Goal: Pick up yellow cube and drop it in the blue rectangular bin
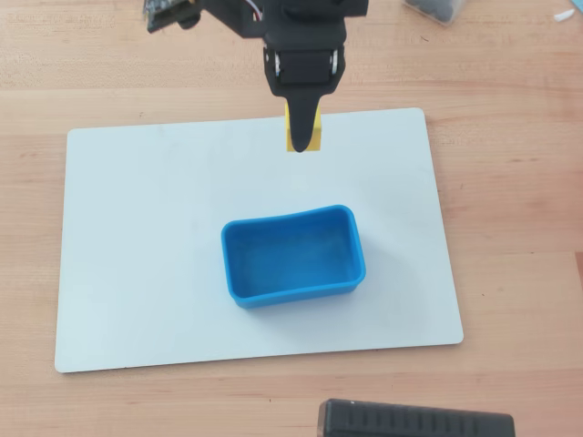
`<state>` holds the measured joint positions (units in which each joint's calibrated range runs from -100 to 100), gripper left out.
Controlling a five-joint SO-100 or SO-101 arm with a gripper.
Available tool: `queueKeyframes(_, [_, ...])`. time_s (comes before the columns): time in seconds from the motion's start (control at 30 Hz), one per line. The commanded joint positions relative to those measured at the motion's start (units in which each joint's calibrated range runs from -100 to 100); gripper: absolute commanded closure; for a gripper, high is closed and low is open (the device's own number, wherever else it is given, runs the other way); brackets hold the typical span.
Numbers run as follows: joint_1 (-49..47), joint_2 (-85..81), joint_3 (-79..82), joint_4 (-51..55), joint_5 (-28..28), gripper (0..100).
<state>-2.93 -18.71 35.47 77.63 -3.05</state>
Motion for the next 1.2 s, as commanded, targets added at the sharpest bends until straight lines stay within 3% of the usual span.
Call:
queueKeyframes(0.0, [0.79,-2.89,-12.66,1.07,0.2,96])
queueKeyframes(0.5, [3.71,14.94,-25.2,-10.08,2.25,96])
queueKeyframes(0.87, [5.34,31.11,-42.11,-10.41,2.49,96])
queueKeyframes(1.17, [5.25,34.36,-45.11,-10.41,2.49,96])
